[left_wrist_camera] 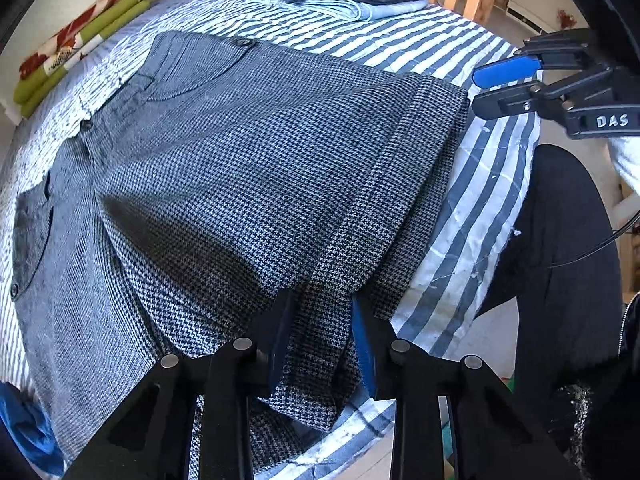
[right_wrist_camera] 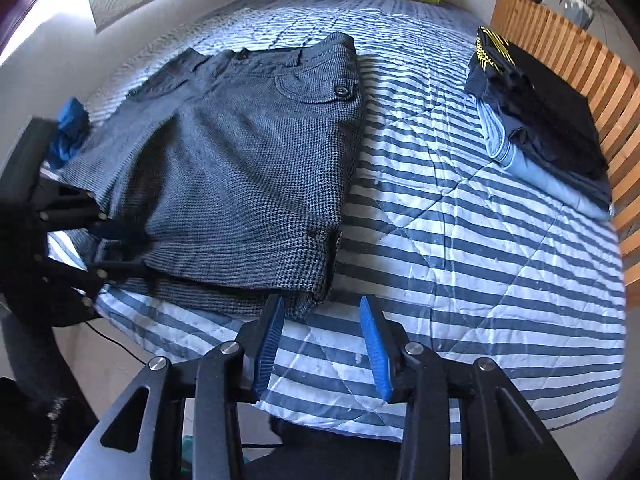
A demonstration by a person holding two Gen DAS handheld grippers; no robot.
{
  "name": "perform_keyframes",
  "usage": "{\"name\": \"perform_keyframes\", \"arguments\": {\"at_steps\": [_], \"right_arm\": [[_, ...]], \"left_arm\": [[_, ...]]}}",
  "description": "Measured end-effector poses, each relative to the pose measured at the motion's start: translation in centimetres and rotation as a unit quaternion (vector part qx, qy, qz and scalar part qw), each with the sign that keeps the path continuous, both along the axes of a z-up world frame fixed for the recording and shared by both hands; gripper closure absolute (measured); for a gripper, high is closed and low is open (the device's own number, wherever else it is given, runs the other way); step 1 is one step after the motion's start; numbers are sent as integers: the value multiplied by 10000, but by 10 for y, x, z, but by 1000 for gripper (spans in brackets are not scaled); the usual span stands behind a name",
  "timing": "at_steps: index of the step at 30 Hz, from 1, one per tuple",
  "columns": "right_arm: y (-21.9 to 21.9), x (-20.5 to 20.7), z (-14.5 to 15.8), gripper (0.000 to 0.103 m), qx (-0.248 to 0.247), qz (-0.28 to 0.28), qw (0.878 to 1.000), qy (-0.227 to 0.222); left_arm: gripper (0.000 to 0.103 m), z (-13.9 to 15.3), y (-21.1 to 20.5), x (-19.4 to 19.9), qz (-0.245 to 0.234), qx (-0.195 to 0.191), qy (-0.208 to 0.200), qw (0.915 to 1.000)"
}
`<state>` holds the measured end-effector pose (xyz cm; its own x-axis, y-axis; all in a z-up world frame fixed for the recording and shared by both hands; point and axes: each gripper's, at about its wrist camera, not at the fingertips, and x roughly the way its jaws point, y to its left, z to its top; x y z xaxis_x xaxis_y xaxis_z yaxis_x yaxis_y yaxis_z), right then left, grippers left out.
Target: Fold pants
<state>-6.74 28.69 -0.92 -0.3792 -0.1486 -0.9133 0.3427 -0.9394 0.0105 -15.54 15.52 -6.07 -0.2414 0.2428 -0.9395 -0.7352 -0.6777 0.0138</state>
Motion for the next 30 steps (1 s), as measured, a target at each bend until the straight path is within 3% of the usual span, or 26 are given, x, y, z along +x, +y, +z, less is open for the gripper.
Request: {"name": "perform_keyframes", "arguments": {"at_steps": [1, 3, 5, 6, 7, 8, 13, 16, 17, 19, 20, 24, 27, 30], "right_arm": [[-1, -2, -3, 67, 49, -16, 10000, -15], [-4, -7, -10, 67, 69, -25, 10000, -63], [-12, -10, -17, 68, 207, -32, 9997, -85], [-14, -11, -19, 77, 287, -44, 9996, -65], [-16, -12, -20, 92, 371, -71, 9993, -47], [-17, -12, -19, 95, 325, -84, 9994, -69], [-23, 7, 11, 96, 342, -11, 9981, 511], [-35, 14, 4, 94, 784, 280, 9950, 551], [-37, 13, -6, 92, 915, 458, 9942, 329], [-31, 11, -15, 87, 910, 494, 9946, 12], [-21, 10, -14, 86, 628, 427, 9970, -110], [21, -2, 4, 79, -277, -202, 9993, -151], [39, -32, 17, 78, -461, -748, 9961, -32], [34, -68, 25, 77, -602, -745, 9954, -24]], "left_arm": [[76, 0, -1, 0, 27, 12, 5, 10000], [92, 5, -4, -2, 202, 47, 54, 9998], [96, 16, -11, -1, 349, 253, 30, 9991], [100, 22, -15, 1, 385, 342, 45, 9987], [101, 26, -17, 1, 390, 379, 53, 9985], [101, 34, -20, 7, 372, 405, 95, 9984], [101, 72, -26, 42, 96, 404, 649, 9970], [97, 48, -28, 45, 48, 226, 273, 9994], [97, 34, -29, 44, 130, 55, 71, 9999], [97, 27, -32, 46, 253, 105, -111, 9996], [93, 26, -32, 41, 273, 198, -129, 9993], [55, 40, -20, 40, 376, 742, 18, 9965], [54, 48, 6, 38, 268, 1006, 101, 9945], [47, 53, 38, 26, 339, 1377, -28, 9899]]}}
